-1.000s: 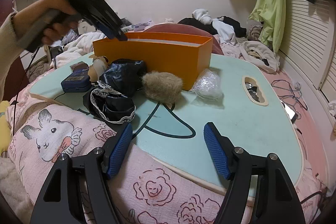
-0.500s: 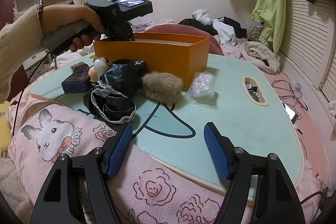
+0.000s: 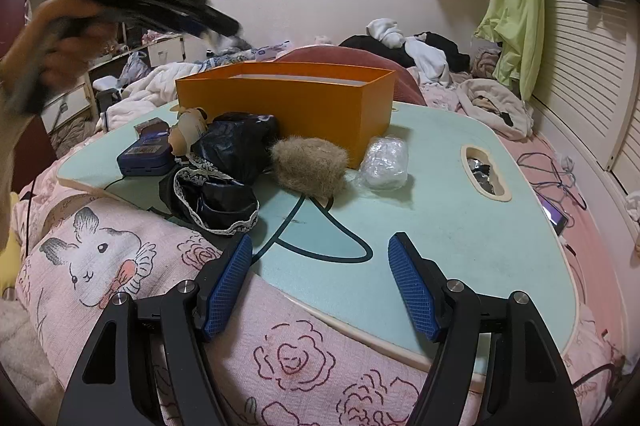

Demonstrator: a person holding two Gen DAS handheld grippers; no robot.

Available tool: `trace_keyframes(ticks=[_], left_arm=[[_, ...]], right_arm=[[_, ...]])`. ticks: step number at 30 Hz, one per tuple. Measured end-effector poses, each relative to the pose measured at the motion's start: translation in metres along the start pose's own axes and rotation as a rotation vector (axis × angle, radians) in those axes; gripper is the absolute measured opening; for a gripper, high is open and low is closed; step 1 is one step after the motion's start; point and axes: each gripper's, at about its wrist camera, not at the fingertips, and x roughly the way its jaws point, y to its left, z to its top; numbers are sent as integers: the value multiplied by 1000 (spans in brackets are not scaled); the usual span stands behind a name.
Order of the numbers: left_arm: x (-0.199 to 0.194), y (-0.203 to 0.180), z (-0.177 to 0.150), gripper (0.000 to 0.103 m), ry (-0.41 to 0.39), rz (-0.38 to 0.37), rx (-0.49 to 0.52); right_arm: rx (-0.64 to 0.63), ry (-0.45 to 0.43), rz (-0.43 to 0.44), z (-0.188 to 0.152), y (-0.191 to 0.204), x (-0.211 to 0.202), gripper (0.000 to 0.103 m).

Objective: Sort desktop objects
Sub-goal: 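Lift the silver cone out and set it beside the brown box with the left tool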

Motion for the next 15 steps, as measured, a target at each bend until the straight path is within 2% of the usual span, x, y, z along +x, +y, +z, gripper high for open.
trace_keyframes(ticks=[5,9,13,15], left_arm=[[-3,-5,-41,27,-29,-46,1],[-10,-6,-47,54,-155,9,-25],[-38,5,-63,68,-244,-13,-81],[-51,6,-79,79,-282,1,-90]], right_arm=[[0,0,0,0,0,-2,71],[0,1,0,0,0,-2,71],[1,0,1,-1,-2,-3,71],[2,1,0,-1,-3,-2,71]])
